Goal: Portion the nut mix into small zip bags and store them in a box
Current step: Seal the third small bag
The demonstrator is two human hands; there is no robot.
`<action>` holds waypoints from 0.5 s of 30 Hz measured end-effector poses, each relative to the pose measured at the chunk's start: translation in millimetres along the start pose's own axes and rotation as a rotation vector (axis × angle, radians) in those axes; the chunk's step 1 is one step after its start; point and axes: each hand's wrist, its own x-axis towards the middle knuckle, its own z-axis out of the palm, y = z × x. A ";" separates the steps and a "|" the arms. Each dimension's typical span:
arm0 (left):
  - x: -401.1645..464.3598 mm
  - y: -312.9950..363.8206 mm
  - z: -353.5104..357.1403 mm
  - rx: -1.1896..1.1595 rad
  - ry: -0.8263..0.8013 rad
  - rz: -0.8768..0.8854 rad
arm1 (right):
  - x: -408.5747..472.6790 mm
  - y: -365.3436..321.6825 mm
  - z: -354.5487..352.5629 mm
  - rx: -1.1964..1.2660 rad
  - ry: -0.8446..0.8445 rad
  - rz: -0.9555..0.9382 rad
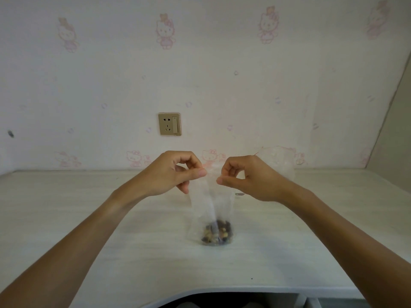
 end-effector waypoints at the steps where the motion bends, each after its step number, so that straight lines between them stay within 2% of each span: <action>1: -0.1 -0.2 -0.9 -0.012 -0.001 0.004 | -1.2 0.6 -4.1 -0.056 -0.013 -0.006; 6: -0.4 -1.1 -4.9 -0.003 0.008 0.002 | -6.0 2.0 -9.8 -0.099 -0.024 -0.010; 15: -3.9 4.8 18.9 0.180 0.057 0.018 | -2.4 -0.4 8.8 -0.034 0.037 -0.009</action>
